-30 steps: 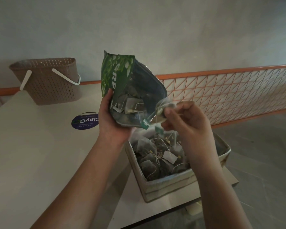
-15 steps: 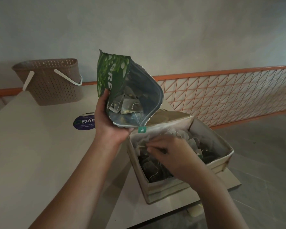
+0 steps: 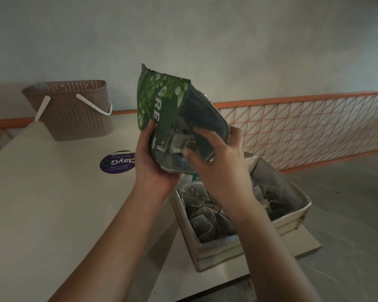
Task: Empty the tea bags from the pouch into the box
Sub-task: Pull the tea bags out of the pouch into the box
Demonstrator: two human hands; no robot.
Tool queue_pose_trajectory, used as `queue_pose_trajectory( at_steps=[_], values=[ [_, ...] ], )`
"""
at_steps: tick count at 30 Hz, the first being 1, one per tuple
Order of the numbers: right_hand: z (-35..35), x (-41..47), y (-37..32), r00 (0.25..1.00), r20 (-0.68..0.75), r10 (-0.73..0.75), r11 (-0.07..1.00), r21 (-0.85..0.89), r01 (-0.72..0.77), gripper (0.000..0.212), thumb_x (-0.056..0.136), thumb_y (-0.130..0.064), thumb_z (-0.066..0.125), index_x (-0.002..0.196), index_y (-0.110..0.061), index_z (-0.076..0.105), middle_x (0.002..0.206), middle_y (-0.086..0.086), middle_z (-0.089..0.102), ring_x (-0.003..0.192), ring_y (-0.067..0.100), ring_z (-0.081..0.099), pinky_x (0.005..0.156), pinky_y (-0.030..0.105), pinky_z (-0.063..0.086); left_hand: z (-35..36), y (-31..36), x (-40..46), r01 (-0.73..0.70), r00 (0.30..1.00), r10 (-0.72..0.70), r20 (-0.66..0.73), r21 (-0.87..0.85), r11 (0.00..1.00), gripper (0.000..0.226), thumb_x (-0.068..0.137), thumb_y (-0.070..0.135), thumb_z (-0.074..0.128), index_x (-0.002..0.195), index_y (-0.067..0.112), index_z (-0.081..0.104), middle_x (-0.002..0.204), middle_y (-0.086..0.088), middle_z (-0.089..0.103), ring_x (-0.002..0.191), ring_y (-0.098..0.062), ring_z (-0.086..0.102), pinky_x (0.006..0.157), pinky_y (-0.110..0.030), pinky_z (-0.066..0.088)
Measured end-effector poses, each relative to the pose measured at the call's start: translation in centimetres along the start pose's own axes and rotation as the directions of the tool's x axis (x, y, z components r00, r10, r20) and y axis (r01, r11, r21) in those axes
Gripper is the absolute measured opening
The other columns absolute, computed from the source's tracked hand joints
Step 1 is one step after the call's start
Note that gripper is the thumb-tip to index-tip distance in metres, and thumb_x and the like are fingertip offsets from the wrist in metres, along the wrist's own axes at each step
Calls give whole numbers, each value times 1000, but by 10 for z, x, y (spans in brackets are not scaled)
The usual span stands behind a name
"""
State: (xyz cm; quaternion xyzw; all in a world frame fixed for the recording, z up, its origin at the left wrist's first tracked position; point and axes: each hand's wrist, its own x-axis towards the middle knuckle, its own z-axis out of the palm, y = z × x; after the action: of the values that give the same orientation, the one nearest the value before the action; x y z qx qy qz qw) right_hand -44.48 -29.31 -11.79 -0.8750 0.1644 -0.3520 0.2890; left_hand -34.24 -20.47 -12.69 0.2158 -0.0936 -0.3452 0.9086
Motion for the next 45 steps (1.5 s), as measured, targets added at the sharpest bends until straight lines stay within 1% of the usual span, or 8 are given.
queue_pose_trajectory(
  at_steps=[7,17,20,23,29,34,40,45],
  values=[
    [13,-3,2,994,-109,5,971,-238,-31,27,84,-53,65,109,-44,67,128,1,42,117,27,42,91,42,42,1,1,-3,21,1000,-21,-13,3,1000,63,91,44,57,148,17,51,146,-5,54,131,-27,52,116,-39,37],
    [-23,-3,6,972,-205,112,914,406,-19,8,88,-34,67,91,-27,65,116,-6,52,114,13,50,97,35,46,-2,2,1,5,998,-5,-55,17,1000,56,89,49,59,138,21,63,143,-6,61,136,-29,54,117,-46,37],
    [-35,-8,5,960,-248,134,815,578,36,8,93,-25,63,96,-18,61,106,4,62,100,22,62,83,32,53,-4,4,5,8,999,-7,-41,21,1000,63,83,49,63,139,23,62,145,-4,60,138,-29,52,118,-47,36],
    [-40,-14,10,969,-197,148,750,661,20,6,95,-15,60,95,-11,56,94,15,64,86,39,62,74,49,53,-10,5,11,4,1000,-4,-8,-8,1000,66,81,47,68,142,23,59,150,-2,55,141,-27,48,120,-46,34],
    [-32,-20,21,989,-19,143,898,423,-122,13,85,-19,70,90,-27,61,90,-10,67,89,7,64,77,21,47,-19,5,19,74,987,-65,144,-58,996,80,75,40,80,148,23,51,159,-2,42,148,-27,37,123,-46,25],
    [-23,-26,22,998,-23,55,957,287,-46,24,80,-25,75,100,-36,66,113,-15,47,116,13,46,98,34,39,-20,5,18,73,988,-66,139,-45,996,85,71,39,84,147,21,53,158,-4,45,147,-28,39,123,-48,27],
    [-12,-29,23,991,66,-117,990,-75,122,33,77,-33,77,106,-45,69,135,-3,43,123,21,33,97,52,43,-15,2,13,87,982,-80,172,-30,996,76,81,43,72,151,21,48,159,-6,42,148,-30,38,122,-48,28],
    [-11,-25,24,991,-10,-133,991,-9,133,18,79,-31,78,94,-40,75,128,-8,49,119,20,39,95,41,44,-11,1,11,81,990,-76,120,-39,996,62,94,49,56,149,21,50,154,-6,50,142,-30,46,120,-49,33]
  ],
)
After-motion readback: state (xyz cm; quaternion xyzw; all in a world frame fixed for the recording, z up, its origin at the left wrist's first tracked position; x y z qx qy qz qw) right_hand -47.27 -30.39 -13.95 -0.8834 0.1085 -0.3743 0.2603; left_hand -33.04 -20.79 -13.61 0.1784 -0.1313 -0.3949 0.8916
